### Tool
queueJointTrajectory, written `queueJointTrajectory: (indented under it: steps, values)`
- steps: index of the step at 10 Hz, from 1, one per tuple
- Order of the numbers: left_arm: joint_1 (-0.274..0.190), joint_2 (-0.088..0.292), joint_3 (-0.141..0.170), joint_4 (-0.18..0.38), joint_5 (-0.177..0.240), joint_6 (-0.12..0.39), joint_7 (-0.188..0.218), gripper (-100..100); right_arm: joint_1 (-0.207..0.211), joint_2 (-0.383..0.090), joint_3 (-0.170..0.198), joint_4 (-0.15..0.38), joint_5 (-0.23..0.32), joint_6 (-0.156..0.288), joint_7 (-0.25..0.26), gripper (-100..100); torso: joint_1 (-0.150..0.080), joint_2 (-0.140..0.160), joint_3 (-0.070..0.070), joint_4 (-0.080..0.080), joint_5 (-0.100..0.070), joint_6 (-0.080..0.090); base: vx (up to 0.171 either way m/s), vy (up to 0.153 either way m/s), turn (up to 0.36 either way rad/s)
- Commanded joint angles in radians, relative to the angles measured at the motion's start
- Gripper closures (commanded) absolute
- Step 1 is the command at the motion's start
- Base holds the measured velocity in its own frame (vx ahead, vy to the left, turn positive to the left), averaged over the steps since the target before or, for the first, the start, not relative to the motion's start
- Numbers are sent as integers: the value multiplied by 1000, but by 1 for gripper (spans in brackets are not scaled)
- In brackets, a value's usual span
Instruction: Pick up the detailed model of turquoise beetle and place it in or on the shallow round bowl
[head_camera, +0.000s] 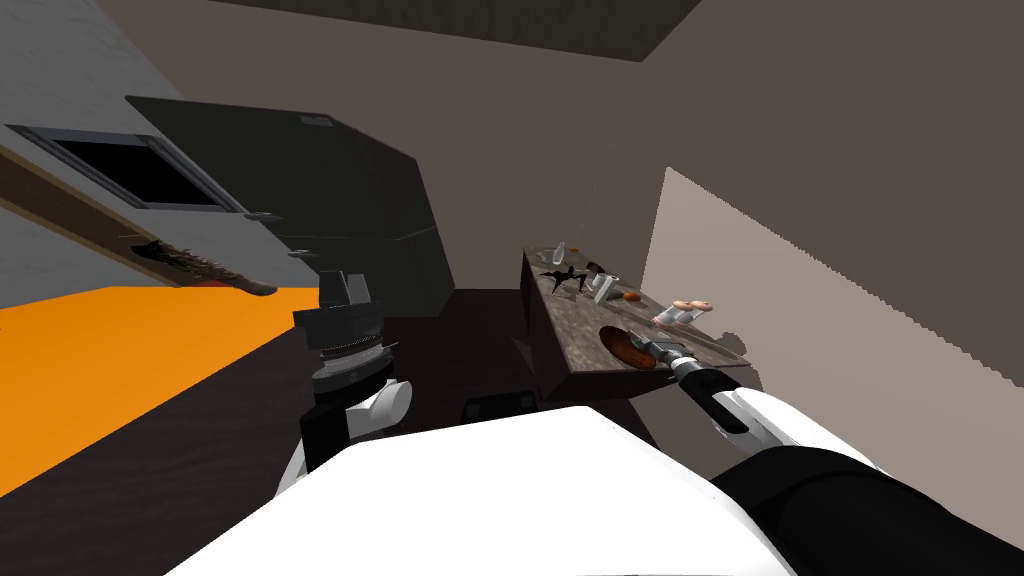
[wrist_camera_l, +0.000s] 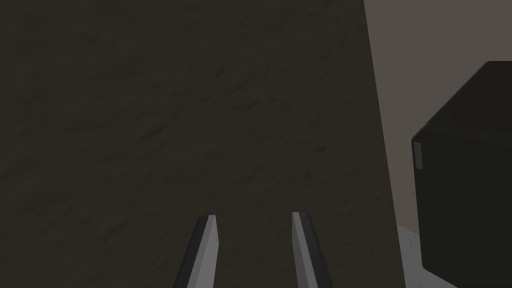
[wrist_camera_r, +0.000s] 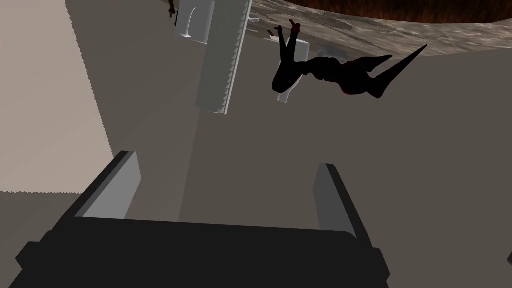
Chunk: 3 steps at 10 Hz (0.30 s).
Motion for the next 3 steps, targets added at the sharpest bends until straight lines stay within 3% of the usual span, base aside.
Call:
queueJointTrajectory:
  steps: [1, 3]
  values:
    - [0, 0, 0, 0, 0, 0, 0, 0, 0, 0, 0, 0, 0, 0, 0, 0, 0, 0, 0, 0, 0, 0, 0, 0, 0]
    - [0, 0, 0, 0, 0, 0, 0, 0, 0, 0, 0, 0, 0, 0, 0, 0, 0, 0, 0, 0, 0, 0, 0, 0, 0]
